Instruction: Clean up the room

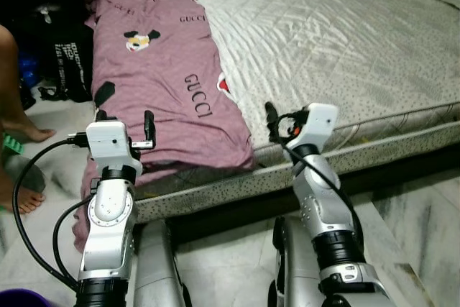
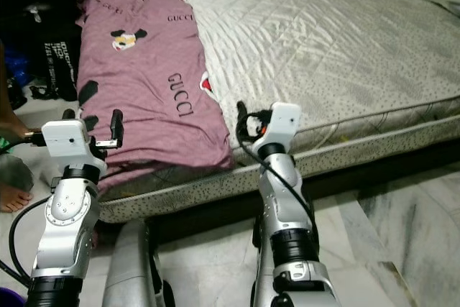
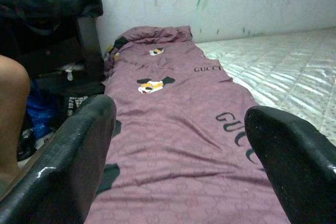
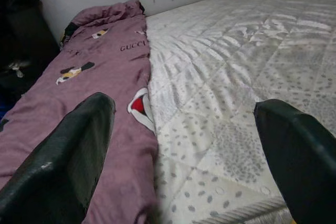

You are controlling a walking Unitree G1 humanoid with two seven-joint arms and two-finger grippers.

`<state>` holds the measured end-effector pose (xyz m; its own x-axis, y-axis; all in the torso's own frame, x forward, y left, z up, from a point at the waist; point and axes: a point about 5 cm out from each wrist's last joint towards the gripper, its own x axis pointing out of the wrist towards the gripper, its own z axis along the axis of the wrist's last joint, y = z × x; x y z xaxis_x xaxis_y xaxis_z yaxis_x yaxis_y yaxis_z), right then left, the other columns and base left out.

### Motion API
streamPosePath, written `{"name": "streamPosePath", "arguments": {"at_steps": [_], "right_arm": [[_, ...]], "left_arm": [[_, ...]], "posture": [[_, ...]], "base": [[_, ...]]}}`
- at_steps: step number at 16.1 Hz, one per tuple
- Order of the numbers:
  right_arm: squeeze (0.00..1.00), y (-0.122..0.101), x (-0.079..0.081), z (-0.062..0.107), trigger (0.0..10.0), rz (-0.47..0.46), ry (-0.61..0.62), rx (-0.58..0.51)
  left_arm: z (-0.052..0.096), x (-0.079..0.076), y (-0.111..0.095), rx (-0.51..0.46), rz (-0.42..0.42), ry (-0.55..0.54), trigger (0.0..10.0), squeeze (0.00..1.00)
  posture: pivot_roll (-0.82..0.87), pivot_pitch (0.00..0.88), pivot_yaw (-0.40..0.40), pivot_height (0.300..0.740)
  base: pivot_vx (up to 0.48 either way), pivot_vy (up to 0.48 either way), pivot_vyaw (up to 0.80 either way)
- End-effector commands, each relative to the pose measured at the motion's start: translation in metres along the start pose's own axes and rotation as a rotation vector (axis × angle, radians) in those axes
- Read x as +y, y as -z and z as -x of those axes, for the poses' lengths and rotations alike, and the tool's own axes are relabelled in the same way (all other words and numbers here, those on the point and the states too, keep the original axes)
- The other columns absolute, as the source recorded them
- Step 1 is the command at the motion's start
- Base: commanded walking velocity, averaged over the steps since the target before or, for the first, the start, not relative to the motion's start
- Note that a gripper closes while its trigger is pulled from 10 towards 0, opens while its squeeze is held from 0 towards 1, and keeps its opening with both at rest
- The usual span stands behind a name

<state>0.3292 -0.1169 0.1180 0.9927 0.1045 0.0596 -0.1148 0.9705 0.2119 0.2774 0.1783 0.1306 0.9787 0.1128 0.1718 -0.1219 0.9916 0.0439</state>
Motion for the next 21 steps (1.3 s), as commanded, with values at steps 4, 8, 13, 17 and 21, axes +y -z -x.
{"name": "streamPosePath", "arguments": {"at_steps": [4, 8, 13, 17, 21], "right_arm": [[0.00, 0.001, 0.003, -0.004, 10.0, 0.002, -0.015, -0.007], [0.00, -0.001, 0.005, -0.007, 10.0, 0.010, -0.015, -0.021], [0.00, -0.001, 0.000, -0.006, 10.0, 0.025, -0.009, -0.025], [0.00, 0.000, -0.004, -0.004, 10.0, 0.033, -0.004, -0.023], [0.00, 0.001, -0.006, -0.002, 10.0, 0.042, -0.006, -0.017]], "left_arm": [[-0.006, 0.000, 0.006, 0.026, -0.006, 0.026, 10.0, 0.00], [-0.011, -0.004, 0.007, 0.035, 0.023, 0.026, 10.0, 0.00], [-0.011, -0.002, 0.008, 0.025, -0.080, 0.034, 10.0, 0.00], [-0.012, 0.001, 0.013, 0.072, -0.087, 0.021, 10.0, 0.00], [-0.011, -0.004, 0.014, 0.066, -0.086, 0.047, 10.0, 0.00]], "posture": [[-0.04, 0.000, 0.058, 0.647], [-0.05, 0.000, 0.062, 0.685], [-0.05, 0.000, 0.057, 0.734], [-0.05, 0.000, 0.049, 0.740], [-0.06, 0.000, 0.043, 0.740]], "base": [[0.000, 0.000, 0.00], [0.000, 0.000, 0.00], [0.000, 0.000, 0.00], [0.000, 0.000, 0.00], [0.000, 0.000, 0.00]]}}
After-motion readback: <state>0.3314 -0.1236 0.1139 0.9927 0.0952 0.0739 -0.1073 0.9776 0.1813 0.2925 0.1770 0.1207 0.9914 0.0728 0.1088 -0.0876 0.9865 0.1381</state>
